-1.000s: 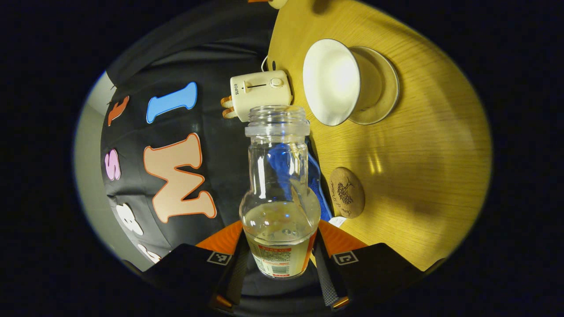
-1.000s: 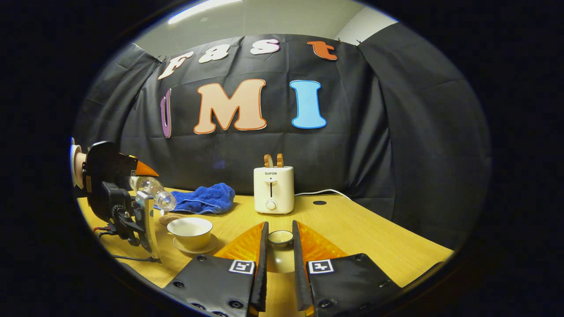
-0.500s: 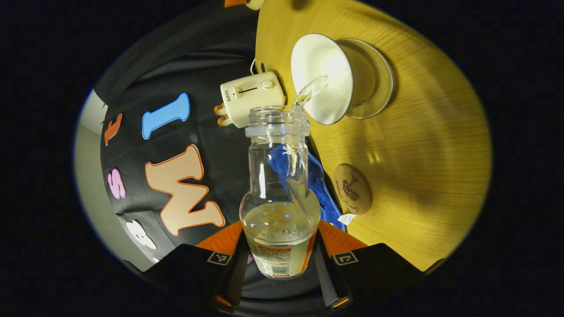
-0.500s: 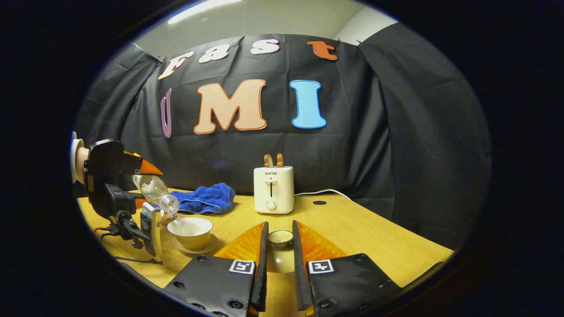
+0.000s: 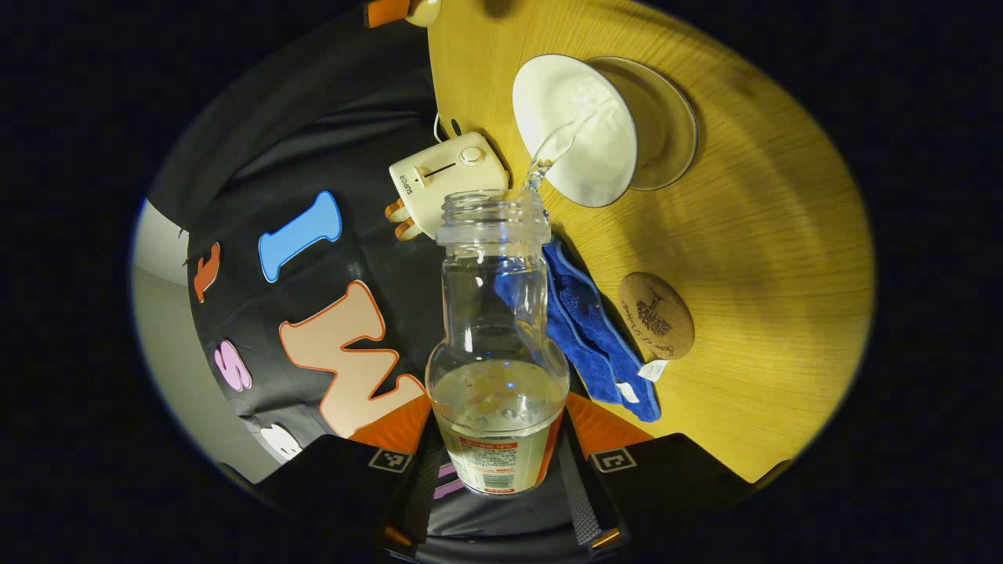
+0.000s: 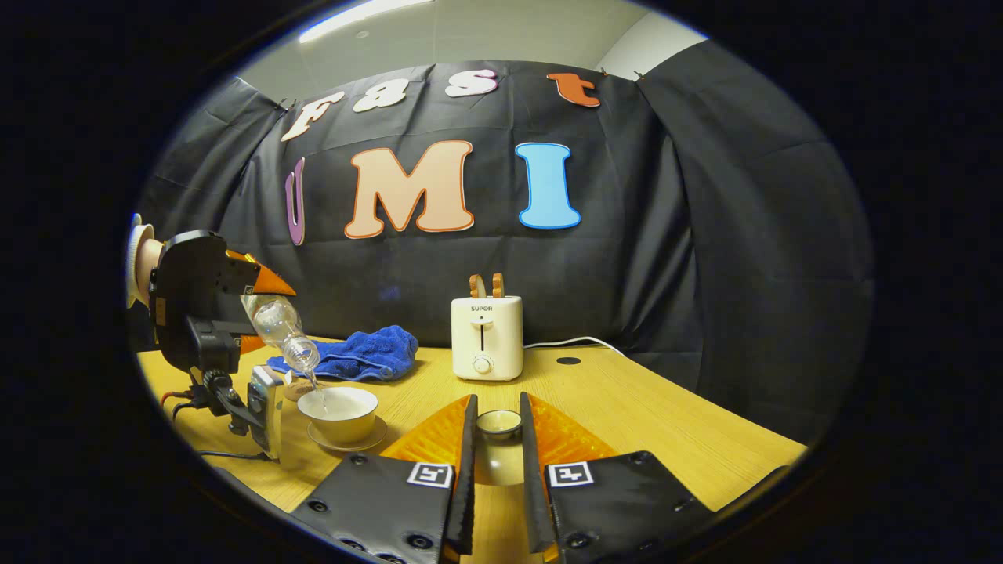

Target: Open the teacup lid with one hand, grasp the water bottle and pour water into the teacup with the other hand; after pouring, place the water bottle on the coaster and then close the teacup lid.

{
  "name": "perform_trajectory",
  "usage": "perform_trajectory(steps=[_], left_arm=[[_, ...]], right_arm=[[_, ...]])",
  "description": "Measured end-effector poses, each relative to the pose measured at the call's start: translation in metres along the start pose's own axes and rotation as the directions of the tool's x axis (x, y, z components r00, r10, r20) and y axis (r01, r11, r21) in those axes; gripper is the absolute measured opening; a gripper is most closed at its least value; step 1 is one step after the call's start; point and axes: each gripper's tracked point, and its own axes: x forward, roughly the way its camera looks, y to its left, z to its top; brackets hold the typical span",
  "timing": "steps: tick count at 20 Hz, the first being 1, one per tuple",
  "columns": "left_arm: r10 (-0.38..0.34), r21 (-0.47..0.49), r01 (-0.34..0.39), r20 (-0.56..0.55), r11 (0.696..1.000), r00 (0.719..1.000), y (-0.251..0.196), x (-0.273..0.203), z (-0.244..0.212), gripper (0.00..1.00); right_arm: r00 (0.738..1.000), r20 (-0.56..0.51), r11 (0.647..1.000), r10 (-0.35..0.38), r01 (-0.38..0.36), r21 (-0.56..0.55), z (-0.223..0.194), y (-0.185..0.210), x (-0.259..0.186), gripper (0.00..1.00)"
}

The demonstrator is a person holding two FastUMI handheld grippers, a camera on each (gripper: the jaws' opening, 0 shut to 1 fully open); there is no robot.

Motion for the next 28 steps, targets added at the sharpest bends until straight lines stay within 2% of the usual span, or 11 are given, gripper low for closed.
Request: perform_trajectory(steps=[8, 11, 12, 14, 15, 17, 18, 20, 22, 25, 28], left_arm=[[0.05, 0.061, -0.05, 0.006, 0.997, 0.999, 0.011, -0.002, 0.0, 0.67], [0.052, 0.045, -0.053, 0.023, 0.998, 0.998, 0.012, -0.001, 0.006, 0.67], [0.035, 0.006, -0.035, 0.035, 0.999, 0.999, 0.009, 0.001, 0.008, 0.67], [-0.012, -0.134, 0.017, 0.037, 0.991, 0.999, -0.006, -0.003, 0.01, 0.67], [-0.026, -0.204, 0.036, 0.053, 0.978, 0.998, -0.009, -0.004, 0.015, 0.67], [-0.044, -0.348, 0.072, 0.089, 0.935, 0.995, -0.017, -0.006, 0.028, 0.65], [-0.059, -0.42, 0.099, 0.107, 0.902, 0.993, -0.025, -0.008, 0.032, 0.67], [-0.064, -0.568, 0.134, 0.142, 0.812, 0.988, -0.035, -0.009, 0.045, 0.67], [-0.046, -0.711, 0.146, 0.158, 0.687, 0.986, -0.038, -0.009, 0.049, 0.69], [0.022, -0.893, 0.119, 0.143, 0.435, 0.99, -0.026, -0.004, 0.041, 0.66], [0.077, -0.983, 0.105, 0.118, 0.154, 0.99, -0.016, -0.002, 0.016, 0.66]], right_arm=[[1.0, 0.001, 1.0, 0.0, 0.0, 0.0, 0.0, 0.0, 0.0, 0.3], [1.0, 0.001, 1.0, 0.0, 0.0, 0.0, 0.0, 0.001, 0.001, 0.3], [1.0, 0.001, 1.0, 0.0, 0.0, 0.0, 0.0, 0.0, 0.001, 0.3], [1.0, 0.002, 1.0, 0.0, 0.0, 0.0, 0.0, 0.0, 0.001, 0.3], [1.0, 0.001, 1.0, 0.0, 0.0, 0.0, 0.0, 0.0, 0.001, 0.3], [1.0, 0.002, 1.0, 0.001, -0.001, 0.0, 0.0, 0.0, 0.001, 0.3], [1.0, 0.001, 1.0, 0.0, 0.0, 0.0, 0.0, 0.0, 0.001, 0.3], [1.0, 0.001, 1.0, 0.001, -0.001, -0.001, 0.0, 0.0, 0.0, 0.3], [1.0, 0.001, 1.0, 0.001, -0.001, 0.0, 0.0, 0.001, 0.001, 0.3], [1.0, 0.001, 1.0, 0.0, 0.0, -0.001, -0.001, 0.001, 0.001, 0.3], [1.0, 0.001, 1.0, -0.008, 0.008, -0.002, 0.0, -0.001, 0.001, 0.3]])
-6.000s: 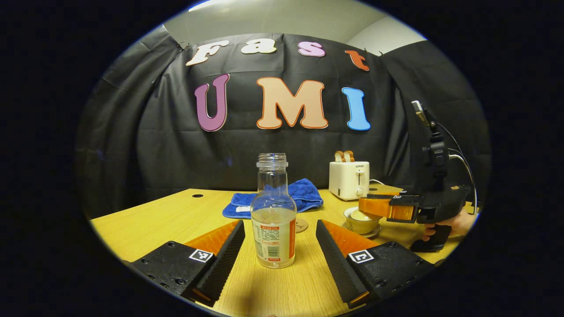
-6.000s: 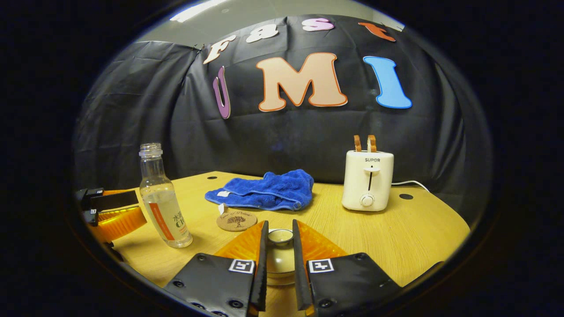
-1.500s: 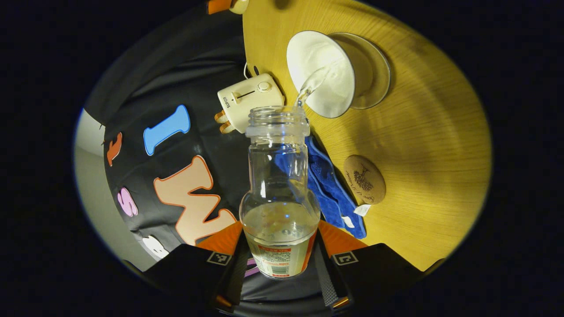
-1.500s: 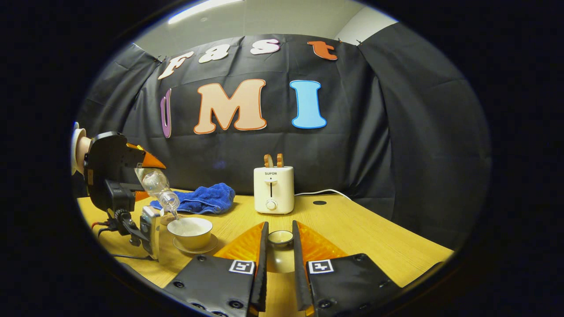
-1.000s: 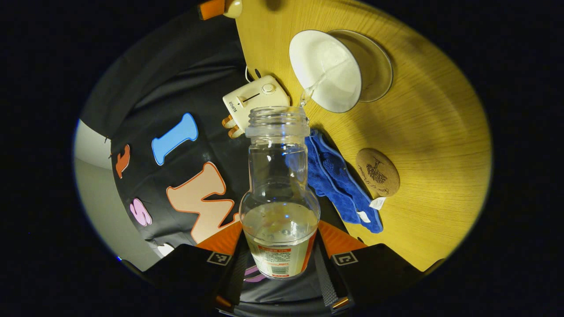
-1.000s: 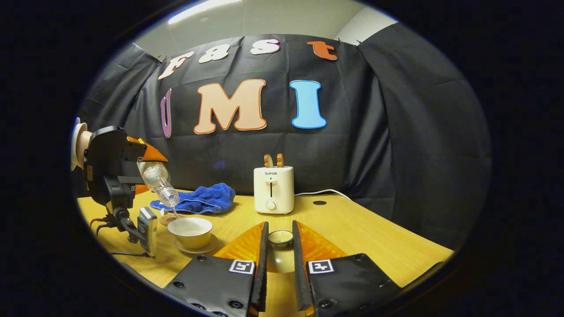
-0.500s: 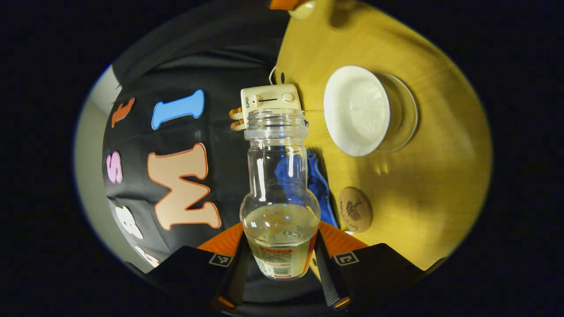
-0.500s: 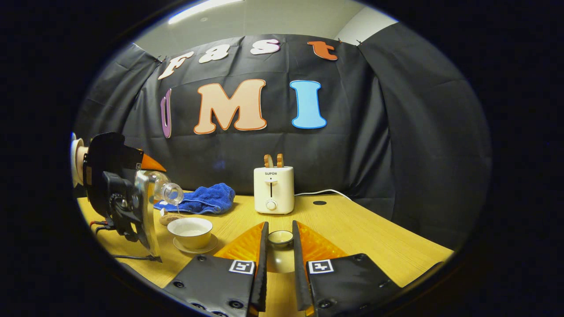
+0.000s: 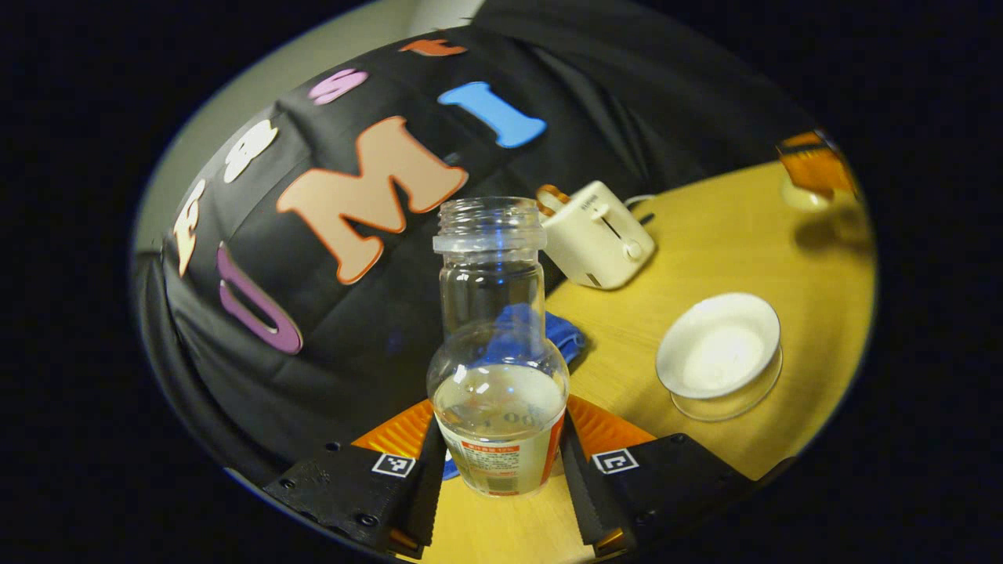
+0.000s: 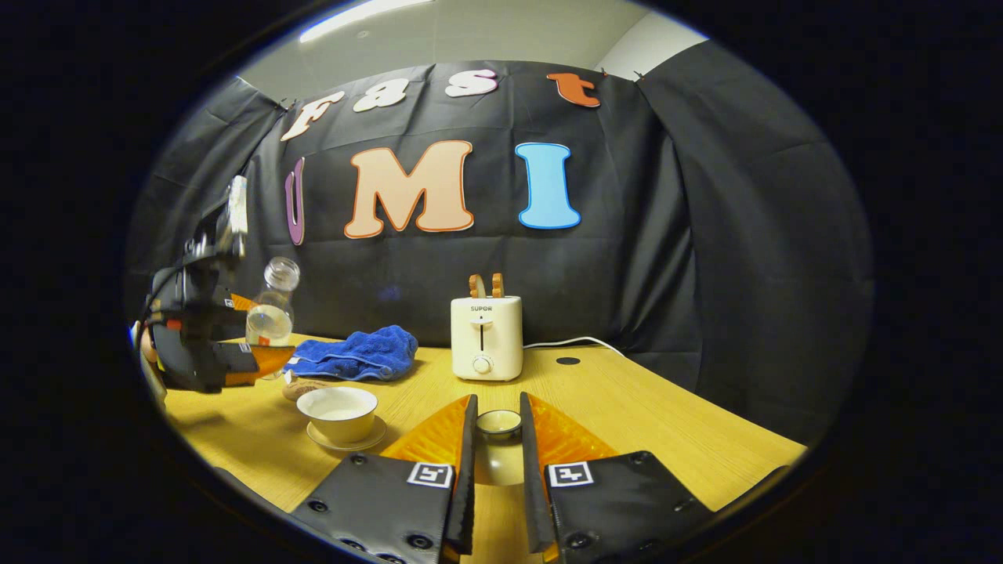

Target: Open the teacup lid with one hand, grasp the water bottle and pour water into the teacup with the other hand; after pouring, place the water bottle on the coaster and then close the teacup lid.

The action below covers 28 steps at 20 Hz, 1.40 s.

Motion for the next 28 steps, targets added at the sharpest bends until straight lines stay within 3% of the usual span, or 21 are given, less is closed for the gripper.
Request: perform_trajectory(steps=[2, 5, 10, 14, 20, 25, 28], left_arm=[[0.037, -0.17, -0.034, 0.016, 0.985, 0.999, 0.02, 0.002, -0.004, 0.64], [0.025, -0.397, -0.005, 0.045, 0.918, 0.999, 0.037, 0.01, -0.005, 0.66], [-0.048, -0.58, 0.074, 0.06, 0.811, 0.997, 0.026, 0.037, -0.015, 0.66], [-0.097, -0.614, 0.084, 0.013, 0.785, 0.995, 0.008, 0.052, -0.036, 0.67], [-0.123, -0.609, 0.096, -0.002, 0.788, 0.992, -0.004, 0.058, -0.041, 0.67], [-0.113, -0.612, 0.081, -0.014, 0.787, 0.993, -0.004, 0.058, -0.046, 0.72], [-0.096, -0.598, 0.07, -0.012, 0.798, 0.995, 0.0, 0.057, -0.045, 0.83]], right_arm=[[1.0, -0.001, 1.0, -0.003, 0.003, 0.0, 0.0, 0.0, 0.0, 0.3], [1.0, -0.001, 1.0, -0.02, 0.02, -0.001, 0.0, -0.003, 0.001, 0.29], [1.0, -0.001, 1.0, -0.013, 0.013, -0.001, 0.0, -0.001, 0.001, 0.3], [1.0, -0.001, 1.0, -0.013, 0.013, -0.001, 0.0, -0.001, 0.002, 0.3], [1.0, -0.001, 1.0, 0.001, -0.001, -0.001, 0.0, 0.004, 0.002, 0.29], [0.998, -0.005, 0.998, 0.065, -0.065, 0.001, -0.002, 0.021, 0.005, 0.29], [0.994, -0.005, 0.994, 0.113, -0.113, 0.003, -0.002, 0.036, 0.007, 0.3]])
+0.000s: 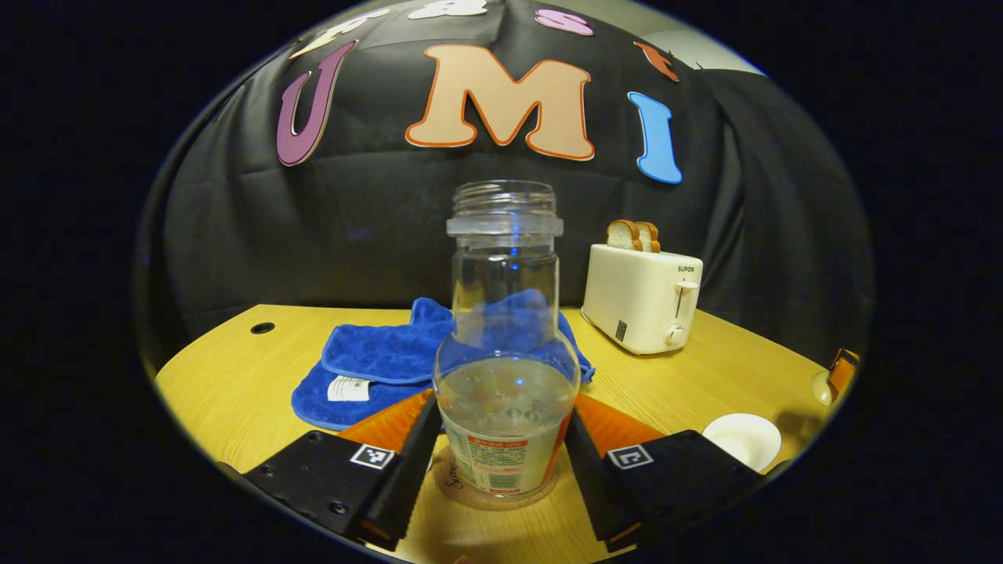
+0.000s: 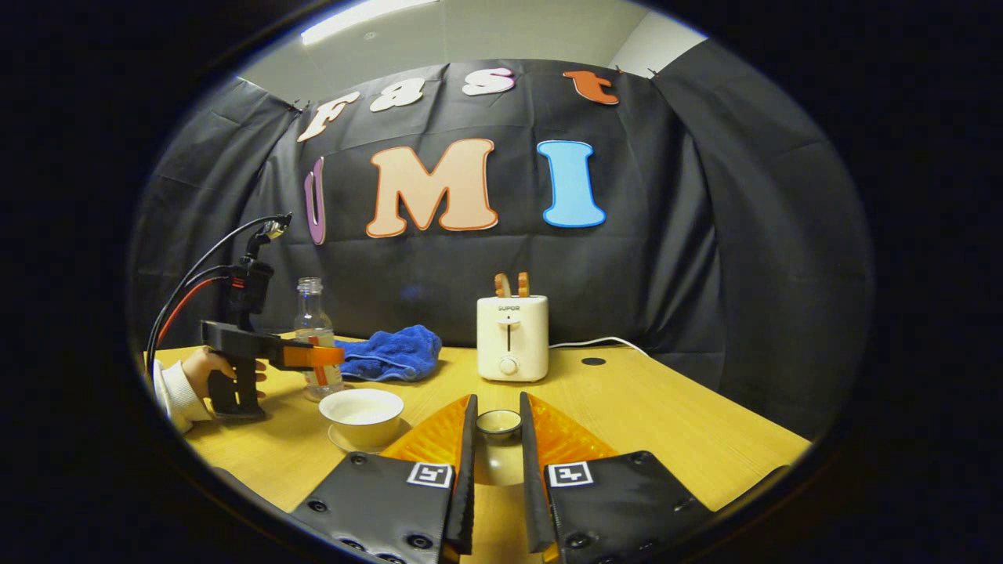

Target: Open the teacup lid with one hand, grasp the water bottle and pour water into the teacup with the other hand; after pouring, place the water bottle on the coaster and then close the teacup lid.

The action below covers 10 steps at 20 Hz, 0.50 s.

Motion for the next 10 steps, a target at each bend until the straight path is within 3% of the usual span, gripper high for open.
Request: perform_trajectory(steps=[2, 6, 10], left_arm=[[0.008, 0.015, -0.008, 0.014, 1.0, 1.0, 0.001, -0.005, 0.001, 0.96], [0.042, 0.036, -0.044, 0.063, 0.998, 0.997, 0.004, -0.021, 0.003, 0.99], [0.051, 0.036, -0.055, 0.115, 0.998, 0.992, 0.001, -0.036, 0.006, 0.98]], right_arm=[[0.999, -0.002, 0.999, 0.034, -0.034, 0.001, -0.001, 0.011, 0.005, 0.29], [0.991, -0.006, 0.991, 0.137, -0.137, 0.006, -0.003, 0.046, 0.017, 0.29], [0.959, -0.014, 0.959, 0.284, -0.284, 0.012, -0.005, 0.096, 0.031, 0.29]])
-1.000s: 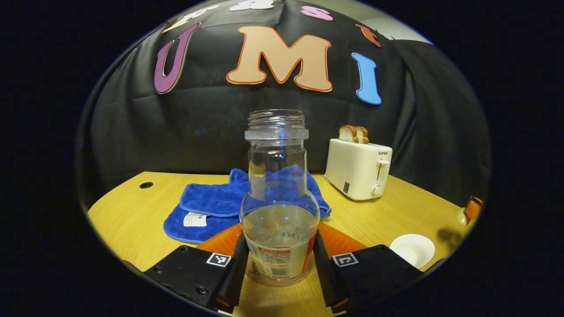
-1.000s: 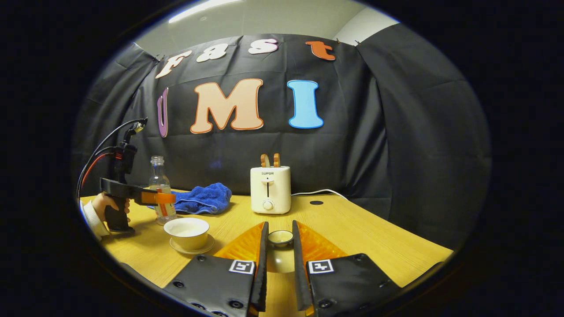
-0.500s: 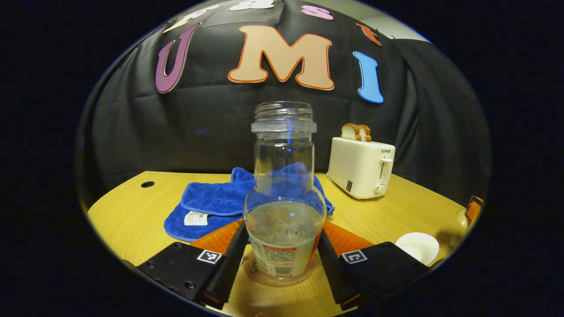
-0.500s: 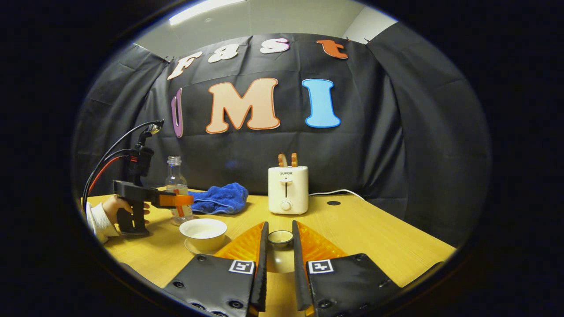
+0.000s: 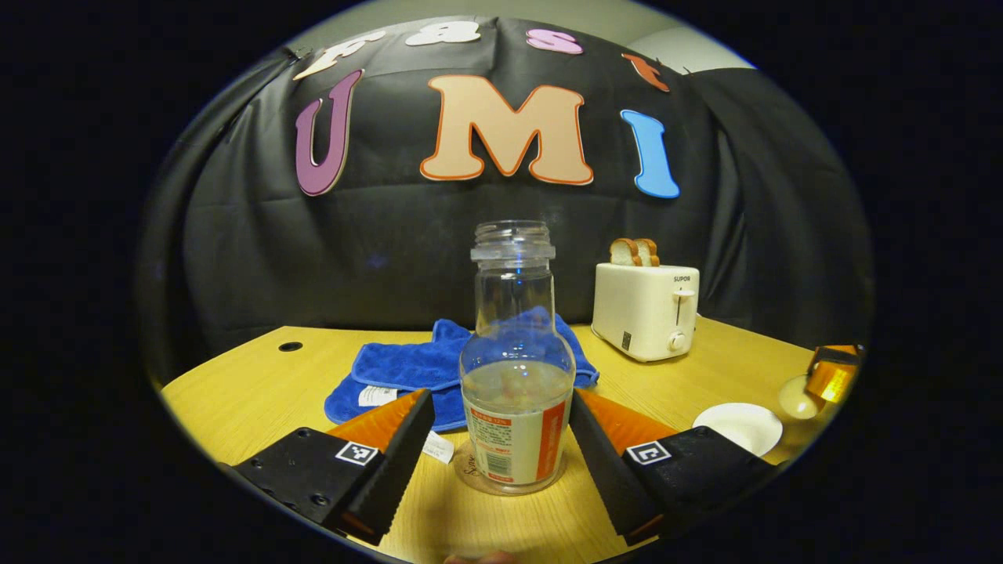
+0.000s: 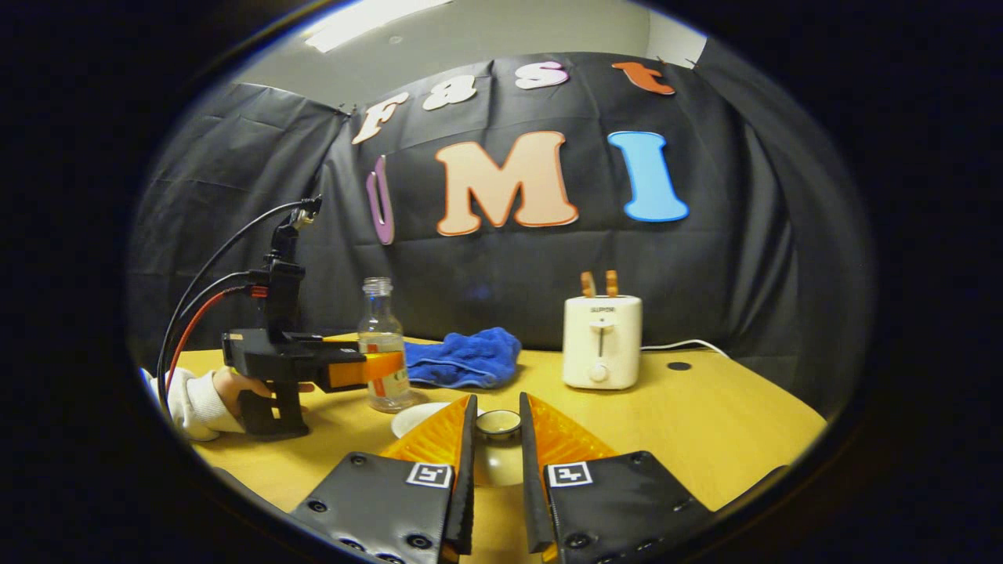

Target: Open the teacup lid with one hand, grasp the water bottle and pour water into the teacup with the other hand; after pouring, place the water bottle on the coaster and then close the teacup lid.

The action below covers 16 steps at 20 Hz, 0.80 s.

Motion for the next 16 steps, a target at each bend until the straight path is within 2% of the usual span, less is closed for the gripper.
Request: perform_trajectory(steps=[4, 7, 10, 15, 16], left_arm=[[-0.008, 0.032, 0.006, 0.036, 0.999, 0.999, -0.001, -0.019, 0.004, 0.98], [0.001, 0.043, -0.003, 0.052, 0.999, 0.999, 0.002, -0.031, 0.004, 0.98], [0.01, 0.049, -0.013, 0.072, 0.999, 0.997, 0.006, -0.043, 0.007, 0.98], [0.017, 0.069, -0.023, 0.091, 0.997, 0.996, 0.008, -0.055, 0.009, 0.98], [0.018, 0.069, -0.025, 0.091, 0.997, 0.996, 0.009, -0.056, 0.009, 0.98]], right_arm=[[0.997, -0.007, 0.997, 0.071, -0.071, 0.003, -0.002, 0.023, 0.025, 0.29], [0.995, -0.029, 0.996, 0.093, -0.093, 0.007, -0.007, 0.033, 0.038, 0.31], [0.991, -0.074, 0.993, 0.114, -0.114, 0.007, -0.014, 0.038, 0.048, 0.29], [0.986, -0.125, 0.994, 0.106, -0.106, 0.006, -0.022, 0.039, 0.053, 0.29], [0.987, -0.127, 0.995, 0.099, -0.099, 0.006, -0.021, 0.037, 0.054, 0.31]])
